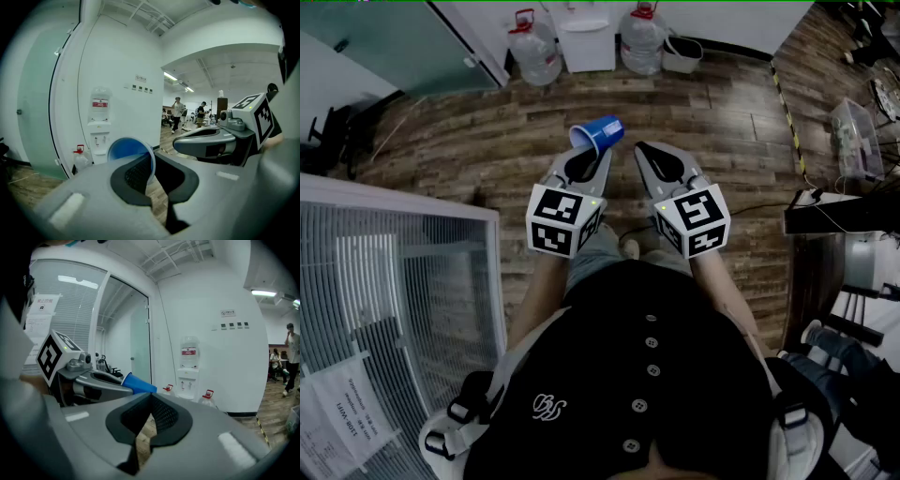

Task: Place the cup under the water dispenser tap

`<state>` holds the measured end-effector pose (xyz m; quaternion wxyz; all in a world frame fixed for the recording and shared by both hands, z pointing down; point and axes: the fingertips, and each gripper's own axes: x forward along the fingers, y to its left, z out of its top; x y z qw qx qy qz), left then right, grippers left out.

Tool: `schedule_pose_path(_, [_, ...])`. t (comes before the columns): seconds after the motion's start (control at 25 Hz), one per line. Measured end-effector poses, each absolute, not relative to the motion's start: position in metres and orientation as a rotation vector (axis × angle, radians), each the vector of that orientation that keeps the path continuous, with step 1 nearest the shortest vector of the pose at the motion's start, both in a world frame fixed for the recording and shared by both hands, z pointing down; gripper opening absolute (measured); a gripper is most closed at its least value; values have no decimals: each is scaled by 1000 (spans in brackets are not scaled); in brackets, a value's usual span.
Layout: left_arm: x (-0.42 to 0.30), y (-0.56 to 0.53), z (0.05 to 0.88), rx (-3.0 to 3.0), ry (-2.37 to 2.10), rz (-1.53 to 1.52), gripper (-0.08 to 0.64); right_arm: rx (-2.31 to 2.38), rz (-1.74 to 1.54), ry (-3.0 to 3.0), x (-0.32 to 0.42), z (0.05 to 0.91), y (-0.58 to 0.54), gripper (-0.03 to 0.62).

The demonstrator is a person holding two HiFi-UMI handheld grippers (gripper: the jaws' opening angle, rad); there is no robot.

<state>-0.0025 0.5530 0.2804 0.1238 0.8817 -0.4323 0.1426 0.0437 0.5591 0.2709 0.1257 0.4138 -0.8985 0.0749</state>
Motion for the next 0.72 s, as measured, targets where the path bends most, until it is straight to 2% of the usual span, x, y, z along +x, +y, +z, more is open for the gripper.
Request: schedule_pose_path(0.72, [-5, 554, 281, 2560, -1283, 458, 15, 1183, 232, -2646, 45, 268, 557, -5])
